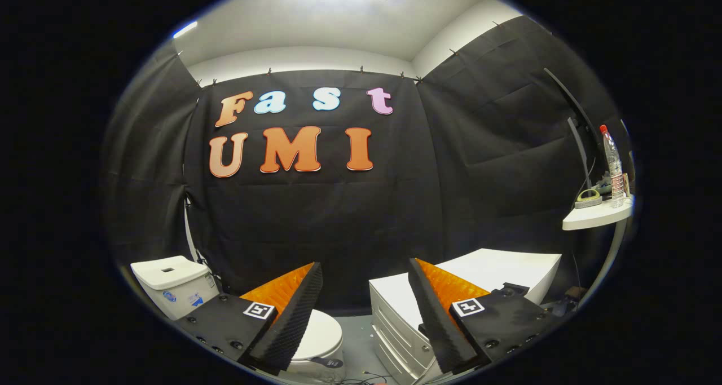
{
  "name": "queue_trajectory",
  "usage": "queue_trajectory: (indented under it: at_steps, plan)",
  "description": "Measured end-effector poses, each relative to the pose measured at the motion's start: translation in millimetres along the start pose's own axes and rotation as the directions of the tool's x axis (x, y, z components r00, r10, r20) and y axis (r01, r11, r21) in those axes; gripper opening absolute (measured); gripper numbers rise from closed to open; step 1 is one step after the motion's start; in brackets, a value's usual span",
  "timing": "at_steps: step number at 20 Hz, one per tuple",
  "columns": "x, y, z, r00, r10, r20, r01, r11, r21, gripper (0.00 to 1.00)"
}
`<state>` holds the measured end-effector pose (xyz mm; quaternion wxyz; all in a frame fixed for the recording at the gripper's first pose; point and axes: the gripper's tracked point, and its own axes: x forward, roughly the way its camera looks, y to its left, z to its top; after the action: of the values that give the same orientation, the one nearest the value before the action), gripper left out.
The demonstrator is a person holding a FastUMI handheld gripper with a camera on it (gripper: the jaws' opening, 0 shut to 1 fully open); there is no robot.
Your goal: Open the toilet lid.
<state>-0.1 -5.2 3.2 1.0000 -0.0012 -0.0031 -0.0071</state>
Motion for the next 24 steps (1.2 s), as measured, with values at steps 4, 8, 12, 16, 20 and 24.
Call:
queue_trajectory:
  at_steps: [4,8,12,16,20,24]
  plan:
    - [3.3,-19.3,3.2,0.998,-0.064,-0.003,0.064,0.998,0.019,0.98]
    - [4.2,-8.5,-6.8,0.995,-0.085,-0.047,0.087,0.994,0.058,0.98]
    - [1.3,35.5,-37.6,0.991,-0.064,-0.114,0.089,0.970,0.227,0.98]
    - [-3.2,58.9,-128.6,0.970,-0.071,-0.233,0.136,0.951,0.278,0.98]
    - [-0.5,55.3,-208.4,0.932,-0.101,-0.349,0.257,0.862,0.437,0.98]
    - [-20.0,46.3,-281.2,0.869,-0.065,-0.490,0.388,0.704,0.595,0.98]
